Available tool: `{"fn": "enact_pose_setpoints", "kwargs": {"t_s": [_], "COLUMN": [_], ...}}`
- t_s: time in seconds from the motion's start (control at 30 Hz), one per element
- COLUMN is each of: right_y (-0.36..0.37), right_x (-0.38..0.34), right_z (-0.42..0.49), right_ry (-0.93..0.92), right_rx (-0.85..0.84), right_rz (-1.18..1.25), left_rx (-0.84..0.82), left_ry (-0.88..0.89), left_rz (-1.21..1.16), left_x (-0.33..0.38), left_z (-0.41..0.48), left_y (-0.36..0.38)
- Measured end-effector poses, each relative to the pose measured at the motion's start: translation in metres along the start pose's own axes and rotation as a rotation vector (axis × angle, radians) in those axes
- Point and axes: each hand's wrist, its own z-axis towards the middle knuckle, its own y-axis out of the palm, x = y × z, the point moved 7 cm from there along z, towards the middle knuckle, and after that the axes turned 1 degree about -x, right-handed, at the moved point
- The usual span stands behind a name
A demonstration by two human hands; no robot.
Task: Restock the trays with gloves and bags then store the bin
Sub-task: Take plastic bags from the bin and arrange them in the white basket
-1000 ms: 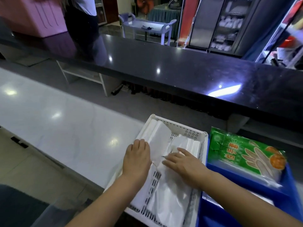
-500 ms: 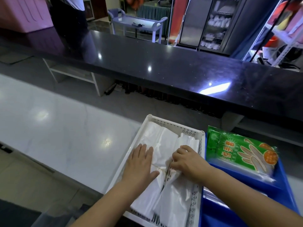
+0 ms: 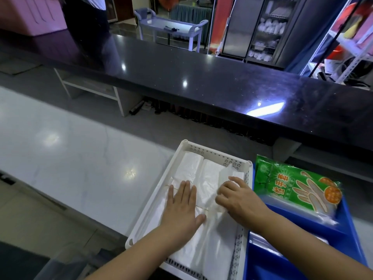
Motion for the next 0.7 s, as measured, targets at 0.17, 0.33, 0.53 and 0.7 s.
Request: {"fn": "enact_pose_setpoints", "kwargs": {"t_s": [0.17, 0.33, 0.53, 0.7], "right_y": [0.005, 0.005, 0.015, 0.017], "right_x": [0.014, 0.046, 0.058, 0.061], "right_z": [0.005, 0.010, 0.026, 0.039], "right_ry": [0.187, 0.307, 0.110, 0.003], "right_rx": [0.050, 0.093, -0.008, -0.155], "right_rz": [0.112, 0.195, 0.138, 0.090], "left_rx": [0.157, 0.209, 0.169, 0.090], "left_ry": [-0.011, -0.065, -0.123, -0.219], "left_rz": [-0.219, -0.540, -0.600, -0.727], "left_x": [-0.005, 0.008, 0.024, 0.031], "left_z": [-0.005, -0.014, -0.006, -0.002], "left_y": [-0.033, -0.044, -0.036, -0.024]}}
